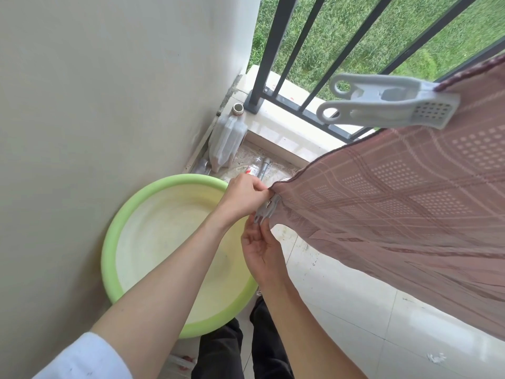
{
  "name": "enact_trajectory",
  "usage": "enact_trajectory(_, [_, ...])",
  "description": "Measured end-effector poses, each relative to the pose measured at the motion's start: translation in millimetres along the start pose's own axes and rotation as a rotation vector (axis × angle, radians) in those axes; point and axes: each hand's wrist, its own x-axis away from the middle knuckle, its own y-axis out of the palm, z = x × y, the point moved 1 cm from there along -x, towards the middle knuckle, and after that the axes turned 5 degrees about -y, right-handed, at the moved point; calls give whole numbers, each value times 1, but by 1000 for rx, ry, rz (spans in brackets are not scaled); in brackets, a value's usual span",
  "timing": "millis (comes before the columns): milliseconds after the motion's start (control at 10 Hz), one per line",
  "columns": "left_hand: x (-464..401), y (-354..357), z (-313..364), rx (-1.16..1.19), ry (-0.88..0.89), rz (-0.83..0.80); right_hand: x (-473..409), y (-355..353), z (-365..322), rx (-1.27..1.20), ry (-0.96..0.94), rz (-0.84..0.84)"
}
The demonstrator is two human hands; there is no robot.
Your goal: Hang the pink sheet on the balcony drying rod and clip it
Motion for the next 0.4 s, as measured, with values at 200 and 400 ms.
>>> enact_trajectory(200, [3,7,-1,-56,-8,-2,2,-2,-10,156,49,-40])
enact_trajectory(400, [15,15,-7,-66,28,47,10,-2,-31,509,63,52])
